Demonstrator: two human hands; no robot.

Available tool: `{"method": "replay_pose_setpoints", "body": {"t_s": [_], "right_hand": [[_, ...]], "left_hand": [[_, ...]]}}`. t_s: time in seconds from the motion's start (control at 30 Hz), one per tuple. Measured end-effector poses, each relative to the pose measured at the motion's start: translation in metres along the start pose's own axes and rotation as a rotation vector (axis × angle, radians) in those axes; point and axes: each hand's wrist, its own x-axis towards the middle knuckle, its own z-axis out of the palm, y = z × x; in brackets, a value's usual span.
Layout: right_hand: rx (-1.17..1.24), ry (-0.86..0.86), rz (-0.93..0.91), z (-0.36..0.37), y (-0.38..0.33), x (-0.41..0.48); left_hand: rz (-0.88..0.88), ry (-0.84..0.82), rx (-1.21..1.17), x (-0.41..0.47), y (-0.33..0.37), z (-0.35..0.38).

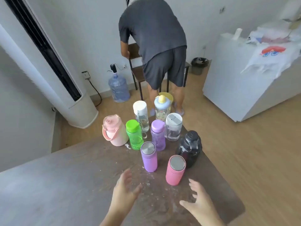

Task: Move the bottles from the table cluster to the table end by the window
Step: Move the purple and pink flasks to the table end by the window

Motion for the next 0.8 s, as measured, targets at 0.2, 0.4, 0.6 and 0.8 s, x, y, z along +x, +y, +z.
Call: {"method": "replay_pose_setpoints", "body": {"t_s": [0.2, 0.4, 0.6, 0.8], "right_hand": [[0.015, 0.033, -0.129, 0.03, -0.002, 0.032], [-0.038, 0.157, -0.12, 0.049, 0.007, 0.057], [-0.085, 0.271, -0.124, 0.061, -0.003, 0.051], [-0.087, 0.238, -0.086, 0.101, -0.034, 0.022]], "left_hand": [[0.025, -0.033, 0.017, 0.051, 0.015, 0.048], [0.094, 0.05, -0.014, 0.072, -0.004, 0.077], [0.175, 0.051, -0.075, 0.076, -0.013, 0.073], [0.195, 0.112, -0.129, 0.076, -0.032, 0.016]]}}
